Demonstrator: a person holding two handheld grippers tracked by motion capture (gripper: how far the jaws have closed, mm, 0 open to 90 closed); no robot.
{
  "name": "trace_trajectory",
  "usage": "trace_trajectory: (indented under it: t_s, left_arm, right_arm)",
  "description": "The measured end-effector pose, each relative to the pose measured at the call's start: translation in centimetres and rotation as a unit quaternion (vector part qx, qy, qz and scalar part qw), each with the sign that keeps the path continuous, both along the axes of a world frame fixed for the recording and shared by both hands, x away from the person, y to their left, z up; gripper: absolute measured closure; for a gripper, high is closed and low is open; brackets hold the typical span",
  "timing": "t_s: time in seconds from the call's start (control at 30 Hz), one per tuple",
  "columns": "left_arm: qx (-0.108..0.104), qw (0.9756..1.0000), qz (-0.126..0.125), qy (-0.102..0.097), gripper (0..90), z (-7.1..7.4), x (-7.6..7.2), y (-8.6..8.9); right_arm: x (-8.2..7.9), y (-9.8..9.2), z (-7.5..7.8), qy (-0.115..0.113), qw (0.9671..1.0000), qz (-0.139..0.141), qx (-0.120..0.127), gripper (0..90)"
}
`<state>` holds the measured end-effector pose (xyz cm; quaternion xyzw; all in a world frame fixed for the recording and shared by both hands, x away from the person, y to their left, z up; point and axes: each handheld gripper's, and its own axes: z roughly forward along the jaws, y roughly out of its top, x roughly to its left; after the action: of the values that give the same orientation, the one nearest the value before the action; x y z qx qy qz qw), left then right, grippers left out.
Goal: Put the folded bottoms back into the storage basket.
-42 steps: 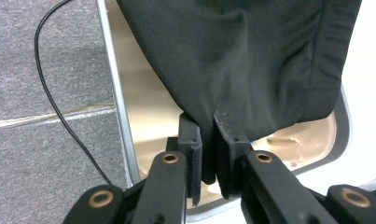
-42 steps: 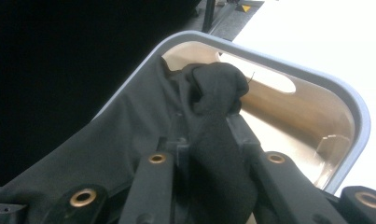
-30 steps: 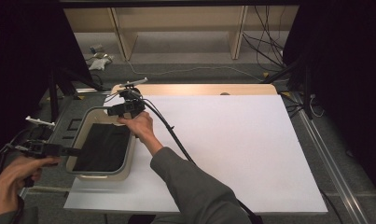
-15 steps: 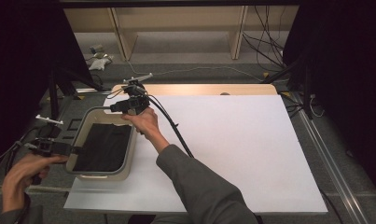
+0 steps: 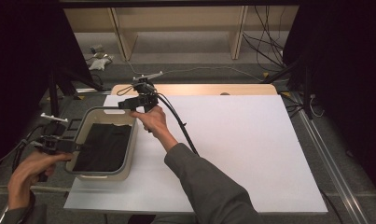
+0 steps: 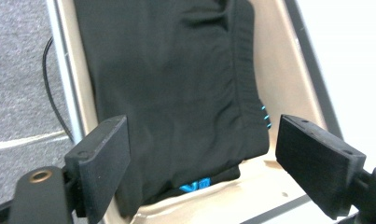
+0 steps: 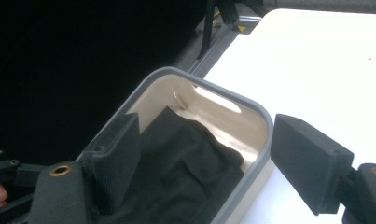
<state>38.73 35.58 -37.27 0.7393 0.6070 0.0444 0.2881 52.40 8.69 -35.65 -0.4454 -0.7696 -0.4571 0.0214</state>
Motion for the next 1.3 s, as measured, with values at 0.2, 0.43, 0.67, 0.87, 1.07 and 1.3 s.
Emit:
trace_trajectory:
  t_s: [0.2, 0.43, 0.67, 0.87, 1.07, 1.3]
  left_arm:
    - [-0.003, 0.9999, 0.001, -0.012, 16.3, 0.2, 0.1, -0.3]
    - [0.0, 0.9998, -0.001, -0.022, 15.4, 0.2, 0.5, -1.4]
    - [-0.006, 0.9993, -0.008, -0.037, 15.4, 0.3, 0.8, -2.4]
    - [-0.01, 0.9988, -0.009, -0.048, 15.4, 0.2, 0.9, -2.6]
    - [-0.015, 0.9981, -0.011, -0.059, 15.4, 0.5, 1.0, -3.0]
    - [-0.023, 0.9965, -0.026, -0.076, 15.4, 0.8, 1.0, -4.0]
  right_arm:
    - [-0.1, -0.8, 0.1, -0.008, 1.0, 0.003, 0.003, 24.2]
    - [-0.2, -2.2, 0.0, -0.012, 0.9999, 0.0, 0.008, 23.3]
    - [-0.3, -3.3, 0.0, -0.017, 0.9998, -0.002, 0.014, 23.0]
    - [-0.6, -4.3, 0.3, -0.022, 0.9995, -0.002, 0.023, 23.0]
    - [-0.7, -5.3, 0.5, -0.027, 0.9992, -0.004, 0.029, 23.0]
    - [-0.8, -6.3, 0.5, -0.031, 0.999, -0.007, 0.033, 22.9]
